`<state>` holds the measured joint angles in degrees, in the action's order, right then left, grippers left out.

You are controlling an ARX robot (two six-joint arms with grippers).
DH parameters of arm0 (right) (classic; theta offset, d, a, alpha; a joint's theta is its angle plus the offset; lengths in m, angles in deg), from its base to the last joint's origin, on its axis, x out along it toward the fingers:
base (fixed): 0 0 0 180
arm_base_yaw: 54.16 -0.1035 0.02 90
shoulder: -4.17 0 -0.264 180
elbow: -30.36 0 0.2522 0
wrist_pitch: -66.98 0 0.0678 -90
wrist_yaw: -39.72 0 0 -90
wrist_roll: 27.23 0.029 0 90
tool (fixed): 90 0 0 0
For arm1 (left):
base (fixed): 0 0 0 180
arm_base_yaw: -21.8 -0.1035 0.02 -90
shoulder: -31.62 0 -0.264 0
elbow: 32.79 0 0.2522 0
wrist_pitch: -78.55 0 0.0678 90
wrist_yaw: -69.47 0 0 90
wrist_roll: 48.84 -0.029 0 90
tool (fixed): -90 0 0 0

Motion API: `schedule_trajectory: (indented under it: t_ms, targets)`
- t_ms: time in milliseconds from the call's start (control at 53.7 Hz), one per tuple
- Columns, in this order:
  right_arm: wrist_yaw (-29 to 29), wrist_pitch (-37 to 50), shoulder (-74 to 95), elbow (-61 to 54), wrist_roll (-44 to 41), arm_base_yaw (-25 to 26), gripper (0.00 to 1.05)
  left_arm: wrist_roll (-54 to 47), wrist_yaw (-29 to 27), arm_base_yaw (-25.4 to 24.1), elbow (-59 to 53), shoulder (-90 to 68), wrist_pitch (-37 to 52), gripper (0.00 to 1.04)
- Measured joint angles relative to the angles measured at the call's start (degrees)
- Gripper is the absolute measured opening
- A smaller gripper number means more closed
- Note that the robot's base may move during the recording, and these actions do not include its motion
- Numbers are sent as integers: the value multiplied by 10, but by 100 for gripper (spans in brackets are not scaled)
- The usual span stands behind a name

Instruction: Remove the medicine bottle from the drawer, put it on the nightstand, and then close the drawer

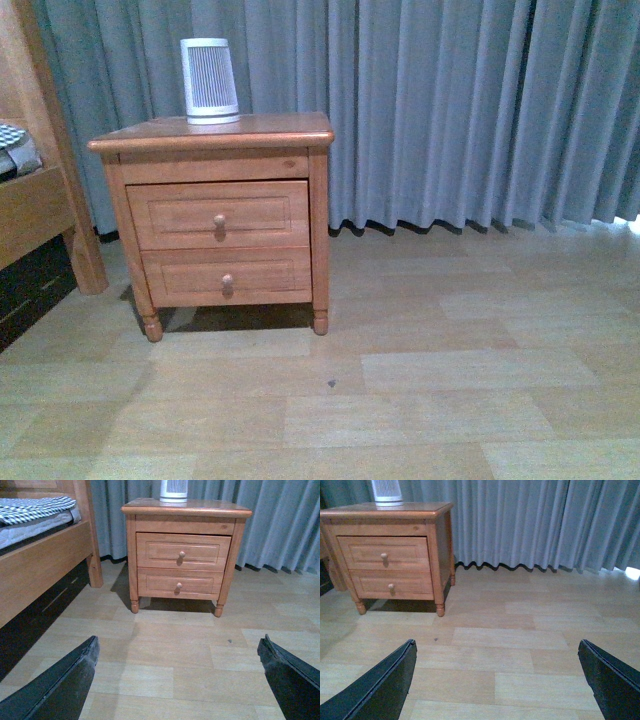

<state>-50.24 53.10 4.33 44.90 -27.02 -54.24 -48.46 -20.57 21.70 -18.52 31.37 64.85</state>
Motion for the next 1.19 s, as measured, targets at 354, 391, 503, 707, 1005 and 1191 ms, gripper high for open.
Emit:
schedule_trajectory:
  t_ms: [354,391,503,707,1005,1191]
  targets:
    - [0,0,0,0,0,0,98,0,0,0,0,0,0,98]
    - [0,0,0,0,0,0,98,0,0,0,0,0,0,98]
    - [0,0,0,0,0,0,98,0,0,0,0,0,0,98]
    - [0,0,0,0,0,0,98,0,0,0,0,0,0,98]
    - [0,0,0,0,0,0,98,0,0,0,0,0,0,98]
    - [0,0,0,0,0,0,98,0,0,0,0,0,0,98]
